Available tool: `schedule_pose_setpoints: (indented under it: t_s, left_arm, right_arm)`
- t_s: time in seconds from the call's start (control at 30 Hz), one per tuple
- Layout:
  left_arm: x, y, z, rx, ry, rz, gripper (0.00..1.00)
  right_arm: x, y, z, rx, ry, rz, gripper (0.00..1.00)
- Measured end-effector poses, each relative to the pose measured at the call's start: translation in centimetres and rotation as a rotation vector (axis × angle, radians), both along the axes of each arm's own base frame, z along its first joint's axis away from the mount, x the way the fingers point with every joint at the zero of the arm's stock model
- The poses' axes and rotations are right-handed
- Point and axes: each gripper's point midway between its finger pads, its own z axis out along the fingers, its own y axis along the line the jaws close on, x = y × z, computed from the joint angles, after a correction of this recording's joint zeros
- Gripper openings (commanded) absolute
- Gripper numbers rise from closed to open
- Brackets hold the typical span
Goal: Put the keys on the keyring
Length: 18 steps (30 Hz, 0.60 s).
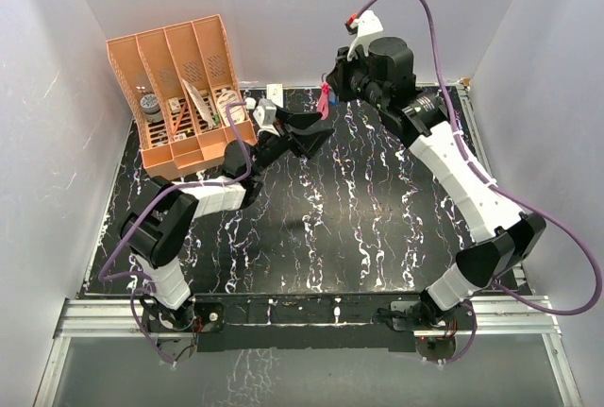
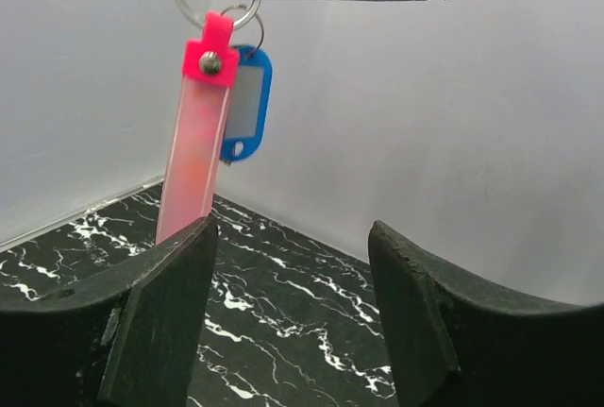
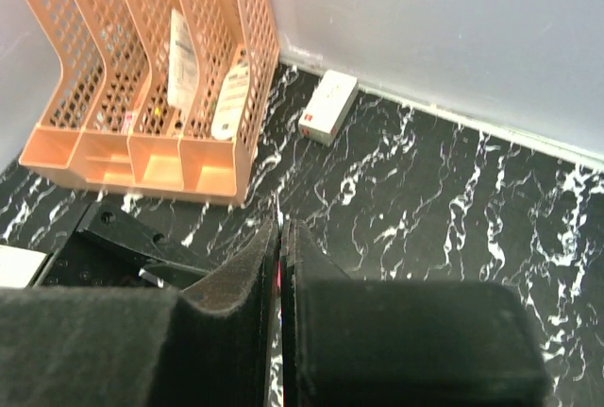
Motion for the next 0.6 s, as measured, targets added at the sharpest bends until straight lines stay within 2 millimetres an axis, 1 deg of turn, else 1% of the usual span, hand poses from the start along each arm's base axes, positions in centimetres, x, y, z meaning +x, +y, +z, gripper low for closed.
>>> schedule_pose_setpoints:
  t_s: [0.17, 0.3, 0.5, 0.6]
  left_arm:
    - [0.1, -0.6, -0.5, 0.038, -0.032, 0.042, 0.67]
    - [0.3, -0.4, -0.7, 0.038, -0.052, 0.097, 0.68]
    - [0.7, -0.2, -0.9, 0.026, -0.069, 0.156, 0.68]
    - [1.0, -0.5, -1.6, 0.031, -0.067, 0.172, 0.68]
  right_arm:
    - [-0.3, 0.3, -2.4, -0.051, 0.112, 0.020, 0.00]
    - [-1.0, 0.4, -4.5, -0.082, 0.191, 0.040, 0.00]
    - [-2.1, 0.3, -5.9, -0.106, 0.255, 0.066, 0.00]
    - [-2.4, 0.4, -6.2, -0.110, 0.270, 0.076, 0.00]
